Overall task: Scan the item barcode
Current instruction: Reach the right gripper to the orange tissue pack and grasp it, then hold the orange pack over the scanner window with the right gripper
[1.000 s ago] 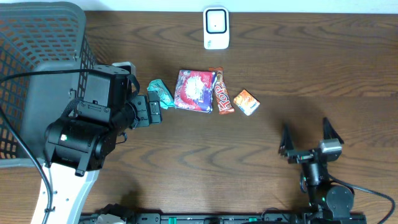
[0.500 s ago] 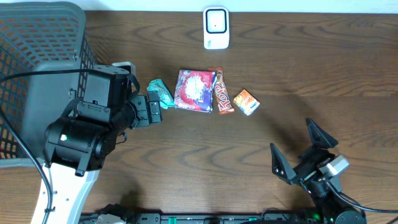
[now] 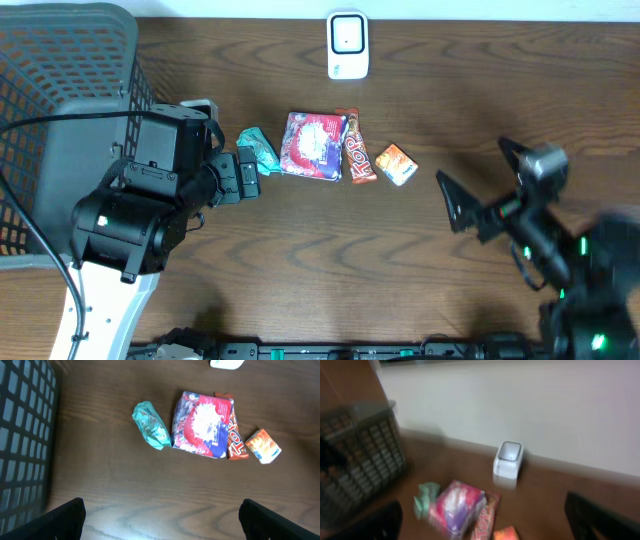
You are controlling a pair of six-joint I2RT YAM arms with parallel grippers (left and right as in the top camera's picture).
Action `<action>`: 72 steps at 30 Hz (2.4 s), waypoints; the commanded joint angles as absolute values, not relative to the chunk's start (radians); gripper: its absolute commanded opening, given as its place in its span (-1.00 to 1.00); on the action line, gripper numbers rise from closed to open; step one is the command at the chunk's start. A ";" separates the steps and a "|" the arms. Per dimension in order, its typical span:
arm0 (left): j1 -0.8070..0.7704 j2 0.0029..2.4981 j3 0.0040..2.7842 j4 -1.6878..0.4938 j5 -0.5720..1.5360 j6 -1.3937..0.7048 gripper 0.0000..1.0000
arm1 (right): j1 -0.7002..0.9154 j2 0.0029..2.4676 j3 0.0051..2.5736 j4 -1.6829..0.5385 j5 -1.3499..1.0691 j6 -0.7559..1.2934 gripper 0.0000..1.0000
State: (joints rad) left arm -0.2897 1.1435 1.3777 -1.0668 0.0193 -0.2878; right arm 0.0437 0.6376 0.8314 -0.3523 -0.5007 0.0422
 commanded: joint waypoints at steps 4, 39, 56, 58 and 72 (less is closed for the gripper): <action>-0.287 1.143 1.386 -1.069 0.007 -0.282 0.95 | 0.047 1.031 1.175 -0.776 -0.480 -0.152 0.98; -0.287 1.143 1.386 -1.069 0.007 -0.282 0.96 | 0.122 1.724 1.294 -0.675 -0.234 -0.112 0.98; -0.287 1.143 1.386 -1.069 0.007 -0.282 0.96 | 0.117 2.004 1.294 -0.544 -0.463 -0.189 0.43; -0.287 1.143 1.386 -1.069 0.007 -0.282 0.96 | 0.117 2.023 1.294 -0.550 -0.474 -0.189 0.22; -0.287 1.143 1.386 -1.069 0.007 -0.282 0.96 | 0.117 2.031 1.294 -0.643 -0.485 -0.175 -0.98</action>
State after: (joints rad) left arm -0.2897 1.1435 1.3777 -1.0676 0.0193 -0.2878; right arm 0.1200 2.0201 1.2877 -0.6361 -0.4896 -0.1806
